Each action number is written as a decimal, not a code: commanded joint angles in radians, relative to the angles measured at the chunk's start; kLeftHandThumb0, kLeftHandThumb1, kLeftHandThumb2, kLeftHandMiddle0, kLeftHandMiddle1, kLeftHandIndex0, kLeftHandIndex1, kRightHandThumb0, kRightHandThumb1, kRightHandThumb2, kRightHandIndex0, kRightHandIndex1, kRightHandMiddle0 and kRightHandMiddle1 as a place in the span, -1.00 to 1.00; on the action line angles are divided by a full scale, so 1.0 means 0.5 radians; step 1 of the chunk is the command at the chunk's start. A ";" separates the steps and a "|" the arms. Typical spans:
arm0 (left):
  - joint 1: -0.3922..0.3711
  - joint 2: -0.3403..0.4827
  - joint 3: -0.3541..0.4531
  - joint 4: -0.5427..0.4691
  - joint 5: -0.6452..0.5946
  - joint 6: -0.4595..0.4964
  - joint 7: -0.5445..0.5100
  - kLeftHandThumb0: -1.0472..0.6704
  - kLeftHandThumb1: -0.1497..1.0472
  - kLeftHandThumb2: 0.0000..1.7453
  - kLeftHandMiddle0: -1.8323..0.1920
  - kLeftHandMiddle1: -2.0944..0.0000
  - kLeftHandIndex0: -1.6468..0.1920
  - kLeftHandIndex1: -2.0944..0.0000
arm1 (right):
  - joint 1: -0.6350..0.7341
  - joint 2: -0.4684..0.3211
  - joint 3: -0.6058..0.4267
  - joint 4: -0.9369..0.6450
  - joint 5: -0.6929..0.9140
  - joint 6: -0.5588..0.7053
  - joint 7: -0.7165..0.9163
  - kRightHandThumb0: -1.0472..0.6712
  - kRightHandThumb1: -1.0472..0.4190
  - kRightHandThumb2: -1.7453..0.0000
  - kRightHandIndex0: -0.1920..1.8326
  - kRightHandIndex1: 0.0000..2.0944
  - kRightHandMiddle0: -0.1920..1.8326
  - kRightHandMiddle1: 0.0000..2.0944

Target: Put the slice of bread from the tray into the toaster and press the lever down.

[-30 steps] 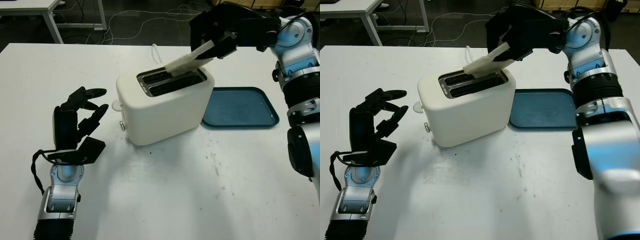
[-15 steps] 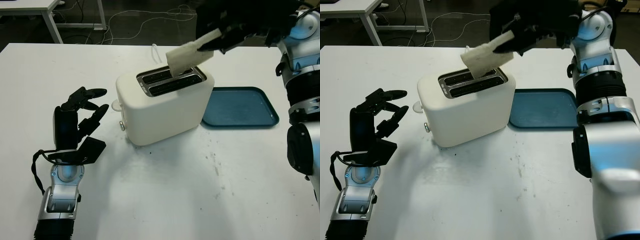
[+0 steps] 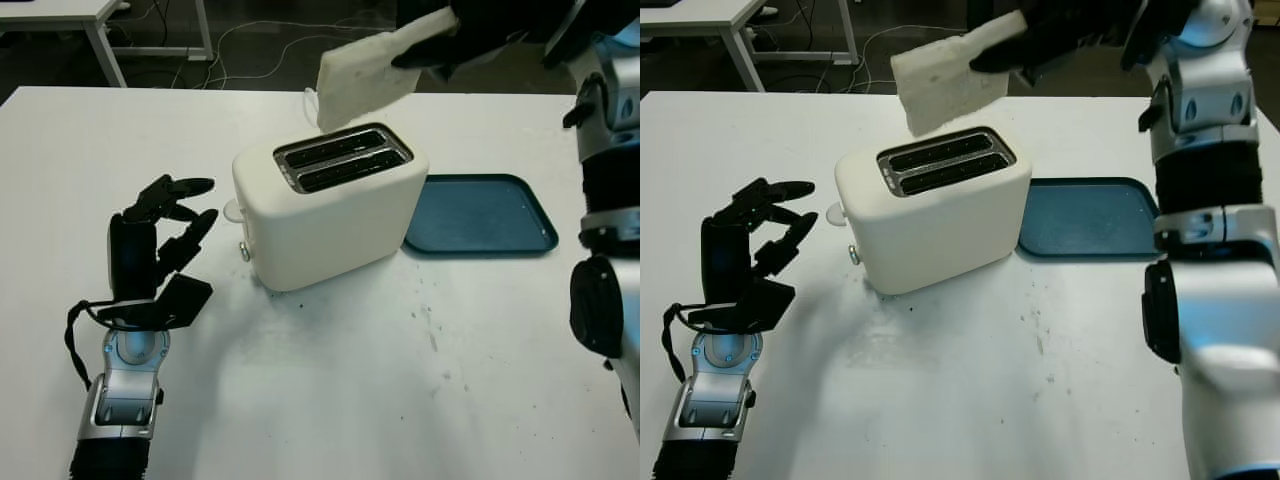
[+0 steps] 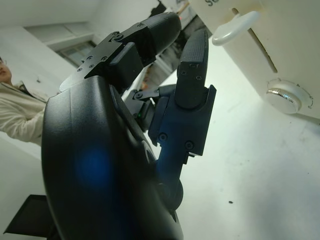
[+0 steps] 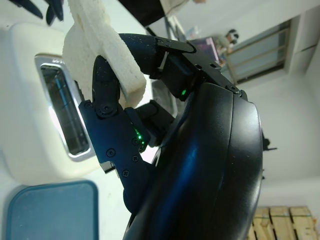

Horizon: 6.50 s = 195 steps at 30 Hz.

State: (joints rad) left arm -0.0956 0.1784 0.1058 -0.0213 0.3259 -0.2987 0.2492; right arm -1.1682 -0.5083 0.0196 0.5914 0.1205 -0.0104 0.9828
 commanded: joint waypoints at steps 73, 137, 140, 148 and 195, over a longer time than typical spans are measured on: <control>0.013 -0.015 -0.009 -0.005 -0.006 -0.024 0.021 -0.27 0.79 -0.87 0.20 -0.23 -0.03 0.46 | 0.332 -0.270 0.440 -0.091 -1.339 -1.322 -1.265 -0.41 -0.67 0.99 -0.55 0.15 0.05 -0.92; -0.589 1.138 -0.303 0.157 0.675 -0.341 -0.740 -0.14 0.79 -0.90 -0.10 -0.08 -0.39 0.83 | 1.855 0.448 -0.215 -0.707 -0.990 -0.648 -2.594 -0.19 -0.83 0.80 -0.12 0.31 0.31 -0.93; -0.595 1.137 -0.312 0.168 0.674 -0.370 -0.727 -0.15 0.79 -0.90 -0.06 -0.20 -0.40 0.85 | 1.853 0.451 -0.215 -0.693 -0.985 -0.656 -2.602 -0.19 -0.83 0.81 -0.12 0.30 0.32 -0.93; -0.596 1.149 -0.316 0.149 0.645 -0.414 -0.719 -0.16 0.79 -0.90 -0.04 -0.26 -0.42 0.85 | 1.853 0.451 -0.209 -0.684 -0.989 -0.645 -2.606 -0.18 -0.83 0.81 -0.11 0.28 0.32 -0.94; -0.679 1.198 -0.319 0.173 0.559 -0.479 -0.856 -0.24 0.79 -0.82 -0.07 -0.17 -0.43 0.78 | 1.860 0.456 -0.200 -0.632 -0.948 -0.657 -2.584 -0.18 -0.83 0.81 -0.18 0.45 0.32 -0.92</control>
State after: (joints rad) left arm -0.4486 0.7606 -0.0613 0.0805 0.6197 -0.5370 -0.1700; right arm -0.2375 -0.2797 -0.0821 0.2677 -0.3663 -0.3335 -0.3117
